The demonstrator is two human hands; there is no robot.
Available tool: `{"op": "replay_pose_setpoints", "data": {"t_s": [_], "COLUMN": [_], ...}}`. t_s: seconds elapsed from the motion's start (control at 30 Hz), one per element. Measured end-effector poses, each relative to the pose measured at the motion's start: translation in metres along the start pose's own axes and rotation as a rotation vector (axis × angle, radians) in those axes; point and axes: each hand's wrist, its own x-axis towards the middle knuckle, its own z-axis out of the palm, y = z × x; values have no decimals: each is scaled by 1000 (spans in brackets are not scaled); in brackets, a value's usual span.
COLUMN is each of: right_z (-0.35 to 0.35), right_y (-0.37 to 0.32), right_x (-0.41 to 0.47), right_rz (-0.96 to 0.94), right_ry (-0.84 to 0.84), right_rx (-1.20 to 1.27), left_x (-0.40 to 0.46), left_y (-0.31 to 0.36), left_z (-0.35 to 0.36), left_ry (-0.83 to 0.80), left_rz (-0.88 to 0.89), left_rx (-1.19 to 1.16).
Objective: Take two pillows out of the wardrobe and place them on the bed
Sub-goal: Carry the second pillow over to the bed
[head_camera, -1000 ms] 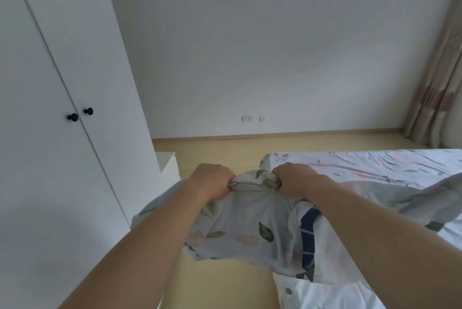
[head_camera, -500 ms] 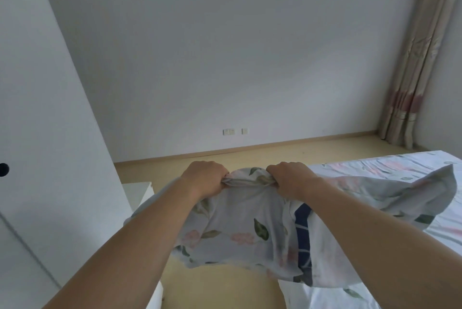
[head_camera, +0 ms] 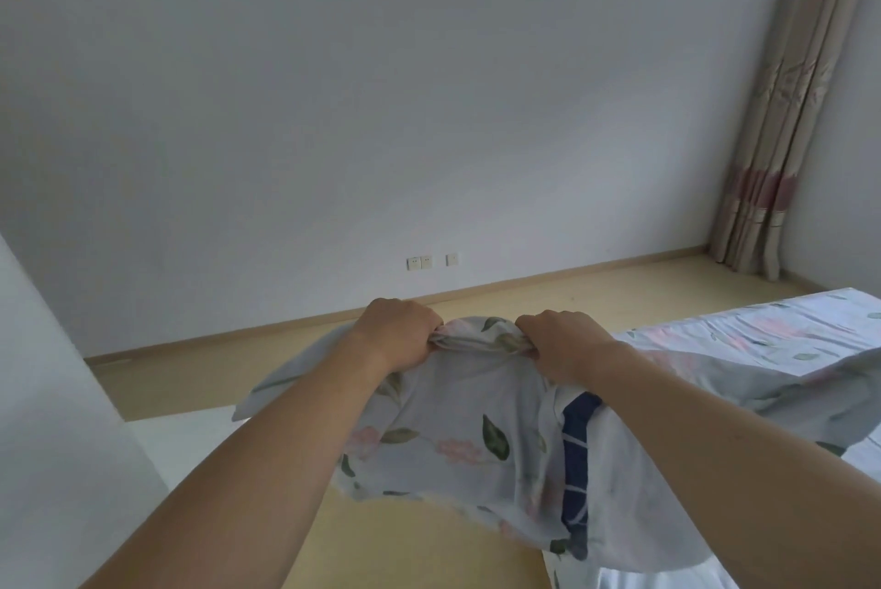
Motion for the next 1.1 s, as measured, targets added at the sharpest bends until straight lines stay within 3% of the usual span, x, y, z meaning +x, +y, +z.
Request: {"op": "replay_pose_setpoints", "data": {"t_s": [0.4, 1.1], "right_z": [14, 64], "right_y": [77, 137], "right_x": [231, 651], "right_rz": [97, 317], "right_ry": [2, 1], "right_rx": [119, 67], "left_x": [223, 597], "left_y": [-117, -375], "left_z": [29, 166], "left_ry": [-8, 63], "left_rz": [48, 238], "left_rx": [62, -32]}}
